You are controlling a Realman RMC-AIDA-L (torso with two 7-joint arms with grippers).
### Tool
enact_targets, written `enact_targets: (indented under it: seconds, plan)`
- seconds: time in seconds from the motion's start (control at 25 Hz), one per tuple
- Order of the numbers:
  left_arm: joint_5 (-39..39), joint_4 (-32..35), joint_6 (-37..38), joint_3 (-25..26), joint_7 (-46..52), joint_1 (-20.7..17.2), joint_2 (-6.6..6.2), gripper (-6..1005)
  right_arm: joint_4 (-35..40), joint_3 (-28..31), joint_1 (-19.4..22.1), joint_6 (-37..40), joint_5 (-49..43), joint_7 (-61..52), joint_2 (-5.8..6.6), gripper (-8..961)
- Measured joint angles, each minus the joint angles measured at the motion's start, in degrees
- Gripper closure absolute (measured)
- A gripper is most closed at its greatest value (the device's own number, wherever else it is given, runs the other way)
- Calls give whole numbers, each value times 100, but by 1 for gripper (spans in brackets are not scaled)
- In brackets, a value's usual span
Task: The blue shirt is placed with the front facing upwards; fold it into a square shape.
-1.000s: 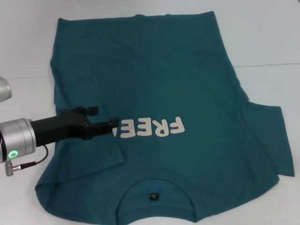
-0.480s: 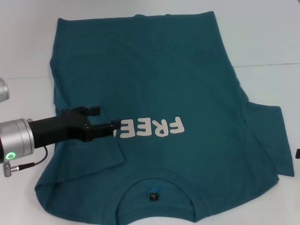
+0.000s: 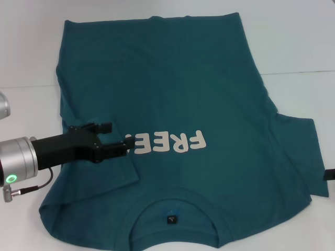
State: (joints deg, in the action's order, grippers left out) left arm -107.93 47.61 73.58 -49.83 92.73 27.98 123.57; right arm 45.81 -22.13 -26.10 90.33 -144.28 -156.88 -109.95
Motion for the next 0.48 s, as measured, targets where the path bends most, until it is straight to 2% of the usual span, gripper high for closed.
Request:
enact_targets:
  seconds: [0.48]
  plan:
    - [0,-24,-17,0,-53,-12,3,137,-240,3,-4,-451,28,54,-68,112]
